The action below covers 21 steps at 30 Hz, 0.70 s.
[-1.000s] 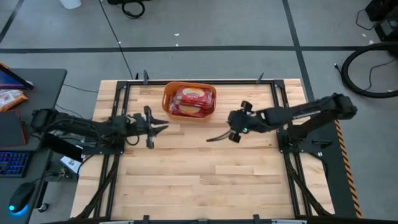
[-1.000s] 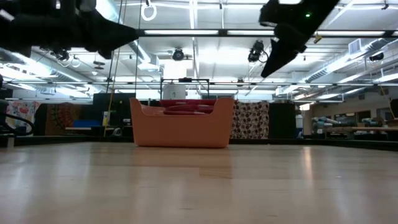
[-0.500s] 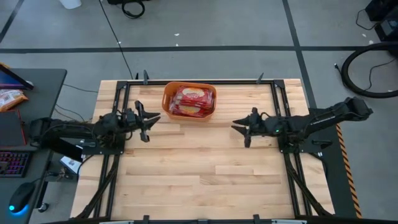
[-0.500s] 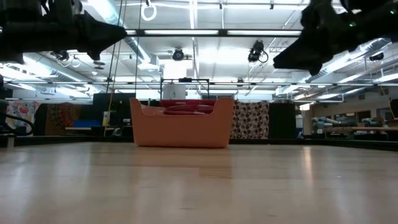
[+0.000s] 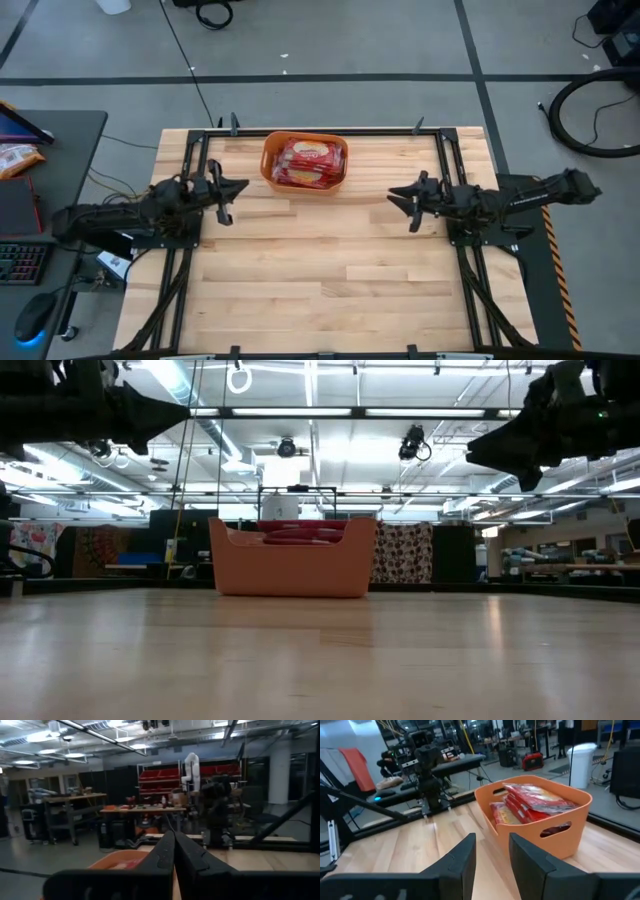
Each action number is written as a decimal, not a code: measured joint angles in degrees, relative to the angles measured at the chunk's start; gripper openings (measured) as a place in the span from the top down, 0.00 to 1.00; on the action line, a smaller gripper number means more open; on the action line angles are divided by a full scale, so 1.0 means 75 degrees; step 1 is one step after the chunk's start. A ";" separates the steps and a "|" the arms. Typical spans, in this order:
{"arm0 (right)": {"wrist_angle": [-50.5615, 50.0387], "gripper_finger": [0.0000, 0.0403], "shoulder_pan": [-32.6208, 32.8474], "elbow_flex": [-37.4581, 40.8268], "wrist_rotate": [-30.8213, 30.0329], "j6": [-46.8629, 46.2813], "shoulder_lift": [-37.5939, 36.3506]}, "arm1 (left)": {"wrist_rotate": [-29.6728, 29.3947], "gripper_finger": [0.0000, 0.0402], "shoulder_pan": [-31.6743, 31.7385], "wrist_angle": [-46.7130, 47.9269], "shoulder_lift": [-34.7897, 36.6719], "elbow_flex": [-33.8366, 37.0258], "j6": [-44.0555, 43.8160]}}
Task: Sort popcorn bags into baskets
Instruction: Return to Home Position
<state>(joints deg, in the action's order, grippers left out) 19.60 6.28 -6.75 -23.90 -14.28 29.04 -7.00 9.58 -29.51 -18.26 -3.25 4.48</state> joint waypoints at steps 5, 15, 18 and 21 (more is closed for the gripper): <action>0.0528 0.70 0.0000 0.0756 -0.0307 0.0025 -0.0780 | -0.0056 0.98 0.0000 0.0567 0.0585 0.0000 -0.0047; 0.0237 0.70 -0.0006 0.0855 -0.0541 0.0225 -0.1554 | 0.0088 0.99 -0.0029 0.1945 0.2110 -0.0006 -0.0073; 0.0242 0.70 -0.0006 0.0855 -0.0813 0.0487 -0.1724 | 0.0271 0.99 -0.0029 0.2202 0.2422 -0.0021 -0.0070; 0.0289 0.70 -0.0006 0.0855 -0.1075 0.0515 -0.1773 | 0.0363 0.98 -0.0036 0.2286 0.2283 0.0003 -0.0107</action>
<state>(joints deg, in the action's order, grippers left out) 21.76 6.24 -0.34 -31.96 -10.42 15.75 -4.27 9.31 -12.36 -1.14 -3.22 3.68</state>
